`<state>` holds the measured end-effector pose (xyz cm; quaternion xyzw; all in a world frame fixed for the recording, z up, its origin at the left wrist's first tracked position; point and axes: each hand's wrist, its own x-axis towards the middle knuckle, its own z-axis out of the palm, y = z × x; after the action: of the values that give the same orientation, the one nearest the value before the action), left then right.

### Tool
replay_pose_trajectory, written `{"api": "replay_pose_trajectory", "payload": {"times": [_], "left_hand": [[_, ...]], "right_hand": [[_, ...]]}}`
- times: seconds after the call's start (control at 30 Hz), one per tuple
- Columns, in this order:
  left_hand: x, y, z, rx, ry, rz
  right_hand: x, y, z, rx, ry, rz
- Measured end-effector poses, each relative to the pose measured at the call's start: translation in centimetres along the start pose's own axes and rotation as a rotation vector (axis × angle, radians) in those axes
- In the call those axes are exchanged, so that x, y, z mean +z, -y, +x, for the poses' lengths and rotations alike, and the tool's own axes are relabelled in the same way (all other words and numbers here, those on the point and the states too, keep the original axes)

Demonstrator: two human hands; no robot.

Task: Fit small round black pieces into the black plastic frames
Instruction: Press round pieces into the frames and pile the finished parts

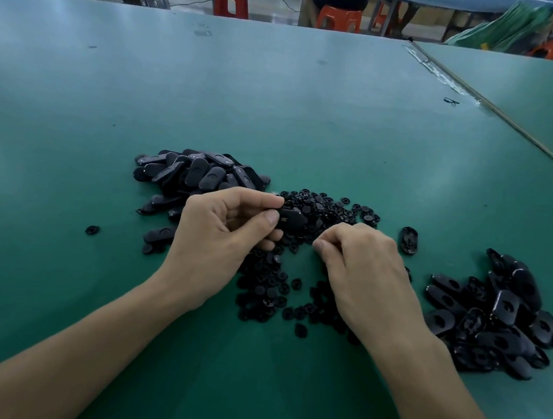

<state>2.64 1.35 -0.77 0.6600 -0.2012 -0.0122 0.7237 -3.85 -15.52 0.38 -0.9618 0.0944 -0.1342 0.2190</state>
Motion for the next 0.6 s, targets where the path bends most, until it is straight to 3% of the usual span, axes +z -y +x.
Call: {"api": "replay_pose_trajectory", "payload": {"times": [0.23, 0.6], "left_hand": [[-0.1, 0.3, 0.0, -0.008, -0.004, 0.058], [-0.2, 0.4, -0.2, -0.006, 0.013, 0.094]], "right_hand": [[-0.2, 0.4, 0.2, -0.002, -0.174, 0.297], [-0.2, 1.0, -0.3, -0.077, -0.184, 0.548]]}}
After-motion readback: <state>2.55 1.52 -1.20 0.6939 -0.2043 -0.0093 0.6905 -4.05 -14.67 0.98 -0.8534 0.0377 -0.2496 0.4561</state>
